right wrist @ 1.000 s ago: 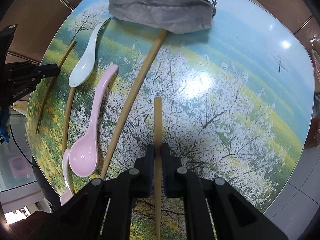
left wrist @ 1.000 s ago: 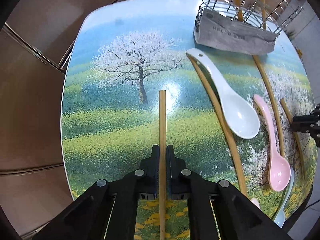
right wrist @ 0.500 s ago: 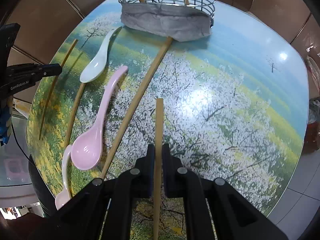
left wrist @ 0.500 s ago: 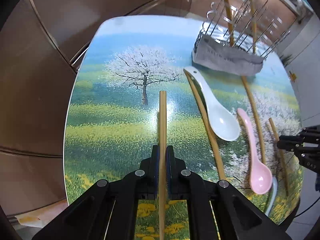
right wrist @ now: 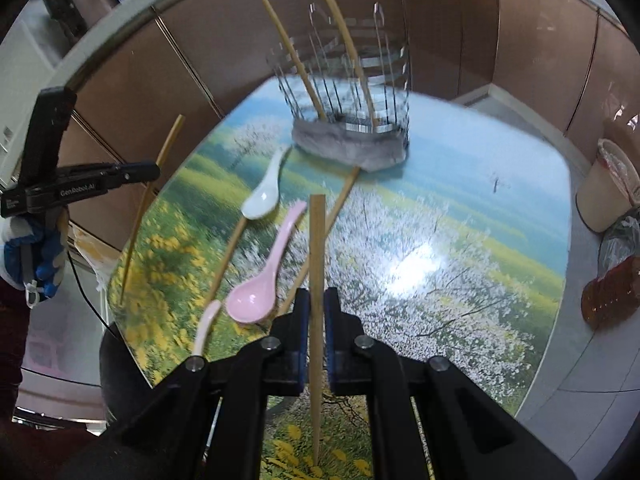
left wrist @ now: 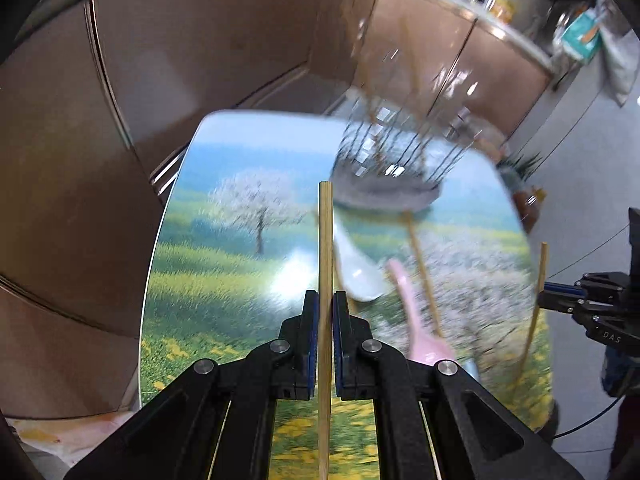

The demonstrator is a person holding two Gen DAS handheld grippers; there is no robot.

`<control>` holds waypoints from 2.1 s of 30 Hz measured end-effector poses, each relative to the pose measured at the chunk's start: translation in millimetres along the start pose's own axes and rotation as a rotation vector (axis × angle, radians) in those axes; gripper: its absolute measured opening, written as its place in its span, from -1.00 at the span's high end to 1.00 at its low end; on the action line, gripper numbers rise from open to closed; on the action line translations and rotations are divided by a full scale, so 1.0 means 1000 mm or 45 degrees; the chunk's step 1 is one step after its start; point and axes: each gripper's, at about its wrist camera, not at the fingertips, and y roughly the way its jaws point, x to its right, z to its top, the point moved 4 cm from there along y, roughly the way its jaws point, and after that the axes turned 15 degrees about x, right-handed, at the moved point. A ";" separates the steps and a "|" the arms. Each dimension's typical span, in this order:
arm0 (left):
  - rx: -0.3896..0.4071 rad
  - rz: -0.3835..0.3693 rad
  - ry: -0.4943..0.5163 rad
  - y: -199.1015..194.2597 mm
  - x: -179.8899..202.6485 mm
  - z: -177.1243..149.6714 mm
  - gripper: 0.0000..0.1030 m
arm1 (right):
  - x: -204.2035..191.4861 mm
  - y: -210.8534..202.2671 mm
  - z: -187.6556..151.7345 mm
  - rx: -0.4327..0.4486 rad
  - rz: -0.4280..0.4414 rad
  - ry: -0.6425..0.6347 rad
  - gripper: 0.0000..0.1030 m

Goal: Organize utensils
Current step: 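Lift the chopsticks with both tools and carry them over the wire holder, then open both tools to drop the chopsticks into the holder, then withdraw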

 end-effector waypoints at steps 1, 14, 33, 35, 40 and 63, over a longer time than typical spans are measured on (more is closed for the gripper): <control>0.036 -0.017 -0.002 -0.006 0.006 0.007 0.88 | -0.003 -0.008 0.006 0.038 0.003 -0.002 0.87; 0.518 -0.181 -0.042 -0.073 0.056 0.124 0.88 | -0.047 -0.073 0.127 0.459 0.044 -0.113 0.88; 0.922 -0.132 -0.055 -0.003 0.063 0.203 0.88 | -0.017 -0.034 0.239 0.911 -0.112 -0.172 0.87; 0.966 -0.103 -0.043 0.009 0.064 0.198 0.88 | -0.012 -0.024 0.235 0.945 -0.134 -0.184 0.87; 1.033 -0.038 -0.070 0.040 0.059 0.179 0.88 | 0.003 0.001 0.215 1.007 -0.170 -0.186 0.87; 1.069 0.171 -0.132 0.096 0.045 0.128 0.87 | 0.019 0.074 0.153 0.750 -0.274 -0.278 0.87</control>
